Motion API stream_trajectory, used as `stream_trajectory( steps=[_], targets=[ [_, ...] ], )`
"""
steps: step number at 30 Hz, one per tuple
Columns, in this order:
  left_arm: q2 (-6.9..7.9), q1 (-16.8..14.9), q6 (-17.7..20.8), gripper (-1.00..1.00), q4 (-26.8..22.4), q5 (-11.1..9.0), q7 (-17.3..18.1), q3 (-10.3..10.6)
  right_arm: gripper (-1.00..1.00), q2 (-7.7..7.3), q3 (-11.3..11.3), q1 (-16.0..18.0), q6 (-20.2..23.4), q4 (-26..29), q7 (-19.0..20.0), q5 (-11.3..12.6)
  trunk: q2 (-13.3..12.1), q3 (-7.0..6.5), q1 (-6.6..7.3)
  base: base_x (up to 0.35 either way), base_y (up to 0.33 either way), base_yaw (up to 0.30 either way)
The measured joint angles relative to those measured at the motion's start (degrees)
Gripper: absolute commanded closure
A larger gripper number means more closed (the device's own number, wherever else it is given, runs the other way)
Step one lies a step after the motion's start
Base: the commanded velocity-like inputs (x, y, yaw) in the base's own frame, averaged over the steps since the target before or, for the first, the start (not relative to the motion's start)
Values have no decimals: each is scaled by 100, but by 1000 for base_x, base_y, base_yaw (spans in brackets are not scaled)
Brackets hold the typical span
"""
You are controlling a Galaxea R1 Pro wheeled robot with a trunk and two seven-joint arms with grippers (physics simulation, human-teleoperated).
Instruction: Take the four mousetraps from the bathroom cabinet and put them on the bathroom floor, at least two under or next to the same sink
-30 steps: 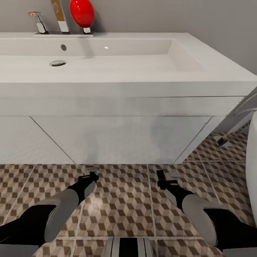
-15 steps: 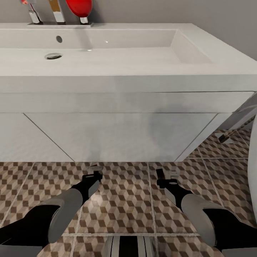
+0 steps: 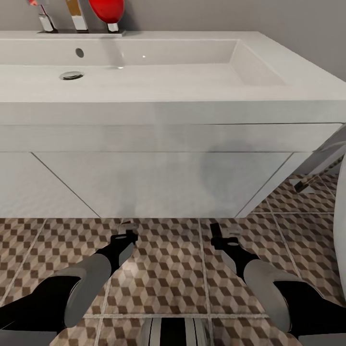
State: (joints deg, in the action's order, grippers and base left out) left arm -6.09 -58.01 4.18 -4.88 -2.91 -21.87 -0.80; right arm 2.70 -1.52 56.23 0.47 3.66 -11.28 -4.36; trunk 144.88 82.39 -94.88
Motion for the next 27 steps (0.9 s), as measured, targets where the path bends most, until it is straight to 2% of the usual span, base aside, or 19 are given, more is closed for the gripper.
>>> stream_trajectory(
  steps=[11,24,27],
  targets=[
    [-2,0,-3,100,0,0,-7,1,100,16,-1,-1,-4,50,-1,8,0,0,0,0,0,0],
    [4,0,-5,100,0,-2,-16,-2,100,-6,23,0,-4,49,1,1,17,288,-34,0,0,0],
    [4,0,-11,100,0,0,-17,1,100,-2,29,0,-4,49,2,-4,17,288,-33,0,0,0]
  ],
)
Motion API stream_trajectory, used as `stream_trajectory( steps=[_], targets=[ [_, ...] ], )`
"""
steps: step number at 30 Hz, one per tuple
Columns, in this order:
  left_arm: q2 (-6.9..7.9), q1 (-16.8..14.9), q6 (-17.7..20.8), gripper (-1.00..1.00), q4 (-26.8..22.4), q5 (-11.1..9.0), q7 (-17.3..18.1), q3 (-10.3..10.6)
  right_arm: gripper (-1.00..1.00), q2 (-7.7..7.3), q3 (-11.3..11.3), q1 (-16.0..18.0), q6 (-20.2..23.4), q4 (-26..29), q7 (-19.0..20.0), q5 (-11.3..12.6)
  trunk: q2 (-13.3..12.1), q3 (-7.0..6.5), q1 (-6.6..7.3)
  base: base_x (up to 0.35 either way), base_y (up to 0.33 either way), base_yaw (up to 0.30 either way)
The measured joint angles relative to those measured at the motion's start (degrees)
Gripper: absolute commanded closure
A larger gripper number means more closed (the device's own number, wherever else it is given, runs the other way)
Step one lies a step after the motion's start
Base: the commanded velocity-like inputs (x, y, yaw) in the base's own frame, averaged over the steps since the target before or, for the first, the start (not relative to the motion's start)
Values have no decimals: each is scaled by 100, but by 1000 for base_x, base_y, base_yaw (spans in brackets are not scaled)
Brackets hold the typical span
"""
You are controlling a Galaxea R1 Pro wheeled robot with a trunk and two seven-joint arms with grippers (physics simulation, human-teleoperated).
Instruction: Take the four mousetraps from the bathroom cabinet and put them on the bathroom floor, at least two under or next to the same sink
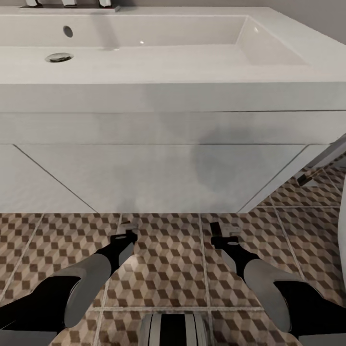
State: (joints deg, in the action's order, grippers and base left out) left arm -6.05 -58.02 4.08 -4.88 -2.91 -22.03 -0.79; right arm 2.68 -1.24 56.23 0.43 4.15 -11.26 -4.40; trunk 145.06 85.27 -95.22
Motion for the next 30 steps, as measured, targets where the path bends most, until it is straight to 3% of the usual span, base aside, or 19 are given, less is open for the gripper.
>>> stream_trajectory(
  steps=[20,27,30],
  targets=[
    [2,0,-17,100,-65,1,-3,-15,100,3,-5,-1,-118,4,0,-14,0,0,0,0,0,0],
    [-42,0,58,100,-690,-8,8,-30,100,29,-17,-1,-139,48,-2,-13,0,0,0,0,0,0],
    [-129,0,76,100,-904,-15,52,-31,100,111,-19,-1,-122,173,-2,-10,0,0,0,0,0,0]
  ],
)
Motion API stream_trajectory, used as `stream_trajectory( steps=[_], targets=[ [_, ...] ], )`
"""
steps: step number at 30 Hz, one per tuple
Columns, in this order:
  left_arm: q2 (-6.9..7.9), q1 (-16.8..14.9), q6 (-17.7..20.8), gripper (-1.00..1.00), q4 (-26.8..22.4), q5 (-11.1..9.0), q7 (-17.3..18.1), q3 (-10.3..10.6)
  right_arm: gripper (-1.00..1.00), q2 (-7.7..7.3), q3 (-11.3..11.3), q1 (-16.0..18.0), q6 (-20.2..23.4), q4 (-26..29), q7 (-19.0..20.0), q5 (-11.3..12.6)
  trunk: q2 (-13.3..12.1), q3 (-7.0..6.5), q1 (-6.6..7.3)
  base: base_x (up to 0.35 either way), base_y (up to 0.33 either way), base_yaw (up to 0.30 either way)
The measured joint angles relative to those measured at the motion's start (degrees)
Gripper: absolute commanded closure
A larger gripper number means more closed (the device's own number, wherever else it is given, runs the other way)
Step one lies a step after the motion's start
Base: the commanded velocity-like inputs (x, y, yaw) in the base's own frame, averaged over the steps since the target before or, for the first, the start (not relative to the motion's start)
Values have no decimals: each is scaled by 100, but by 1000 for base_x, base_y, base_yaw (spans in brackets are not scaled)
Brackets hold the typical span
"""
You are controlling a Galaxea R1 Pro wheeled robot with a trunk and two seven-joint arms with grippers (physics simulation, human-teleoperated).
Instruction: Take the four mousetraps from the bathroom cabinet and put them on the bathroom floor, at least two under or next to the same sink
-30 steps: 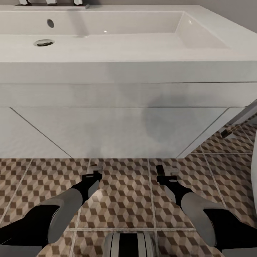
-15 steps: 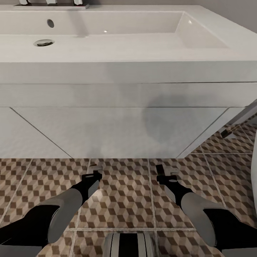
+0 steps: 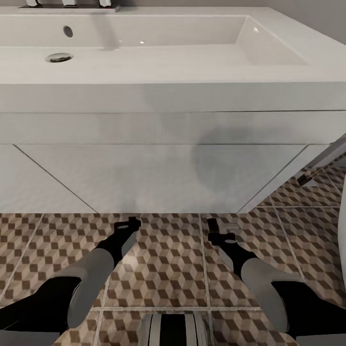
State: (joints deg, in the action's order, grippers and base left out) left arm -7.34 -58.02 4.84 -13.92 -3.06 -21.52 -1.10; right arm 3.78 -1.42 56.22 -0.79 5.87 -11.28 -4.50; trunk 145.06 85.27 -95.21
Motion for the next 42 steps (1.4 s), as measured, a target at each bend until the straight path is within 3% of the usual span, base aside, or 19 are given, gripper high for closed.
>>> stream_trajectory(
  steps=[7,42],
  targets=[
    [-194,-1,4,100,-143,12,-5,2,100,91,-6,0,30,123,-1,13,0,0,0,0,0,0],
    [-192,0,10,100,-123,29,-45,22,100,52,-18,0,-11,148,-5,5,0,0,0,0,0,0]
  ],
)
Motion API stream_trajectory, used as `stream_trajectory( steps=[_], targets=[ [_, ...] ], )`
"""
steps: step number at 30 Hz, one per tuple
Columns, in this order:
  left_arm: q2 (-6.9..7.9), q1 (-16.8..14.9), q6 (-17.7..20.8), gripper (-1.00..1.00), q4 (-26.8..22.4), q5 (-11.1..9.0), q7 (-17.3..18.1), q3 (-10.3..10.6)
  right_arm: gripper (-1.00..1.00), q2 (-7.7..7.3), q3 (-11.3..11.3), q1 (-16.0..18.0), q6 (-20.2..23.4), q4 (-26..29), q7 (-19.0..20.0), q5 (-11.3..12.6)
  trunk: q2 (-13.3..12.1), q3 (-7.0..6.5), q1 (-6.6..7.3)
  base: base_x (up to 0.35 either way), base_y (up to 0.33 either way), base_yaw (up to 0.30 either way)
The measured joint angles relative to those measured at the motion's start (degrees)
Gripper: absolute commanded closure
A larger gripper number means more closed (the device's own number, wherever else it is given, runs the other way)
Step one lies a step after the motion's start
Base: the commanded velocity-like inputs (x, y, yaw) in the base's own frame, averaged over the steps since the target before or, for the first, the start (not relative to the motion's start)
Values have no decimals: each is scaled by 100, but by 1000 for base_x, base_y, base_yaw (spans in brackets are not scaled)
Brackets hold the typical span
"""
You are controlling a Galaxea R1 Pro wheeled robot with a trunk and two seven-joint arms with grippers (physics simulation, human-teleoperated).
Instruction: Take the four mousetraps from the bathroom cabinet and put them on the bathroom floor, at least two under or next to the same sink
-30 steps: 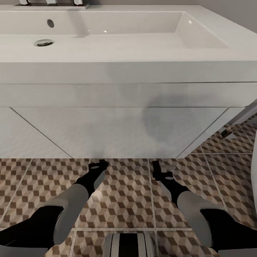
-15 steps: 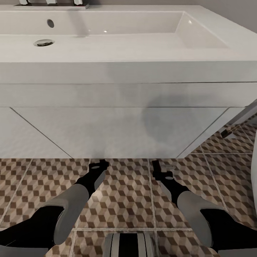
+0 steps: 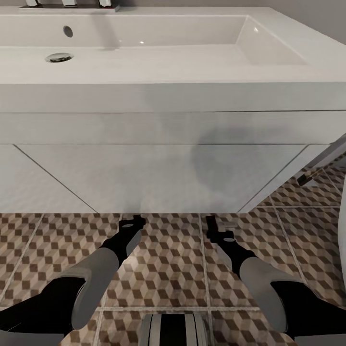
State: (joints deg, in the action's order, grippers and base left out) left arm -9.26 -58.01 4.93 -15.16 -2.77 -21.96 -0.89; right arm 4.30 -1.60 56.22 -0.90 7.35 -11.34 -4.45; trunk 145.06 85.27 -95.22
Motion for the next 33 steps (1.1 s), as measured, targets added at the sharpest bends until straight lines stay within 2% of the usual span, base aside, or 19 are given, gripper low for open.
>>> stream_trajectory(
  steps=[12,28,33],
  targets=[
    [189,0,1,100,33,-7,0,10,100,-48,-17,0,-10,8,-4,33,0,0,0,0,0,0],
    [221,0,116,100,31,-6,1,10,100,-59,-19,0,-6,8,2,38,21,354,-42,0,0,0],
    [271,0,124,100,26,-10,0,8,100,-71,-26,0,-9,8,0,43,21,355,-41,0,0,0]
  ],
)
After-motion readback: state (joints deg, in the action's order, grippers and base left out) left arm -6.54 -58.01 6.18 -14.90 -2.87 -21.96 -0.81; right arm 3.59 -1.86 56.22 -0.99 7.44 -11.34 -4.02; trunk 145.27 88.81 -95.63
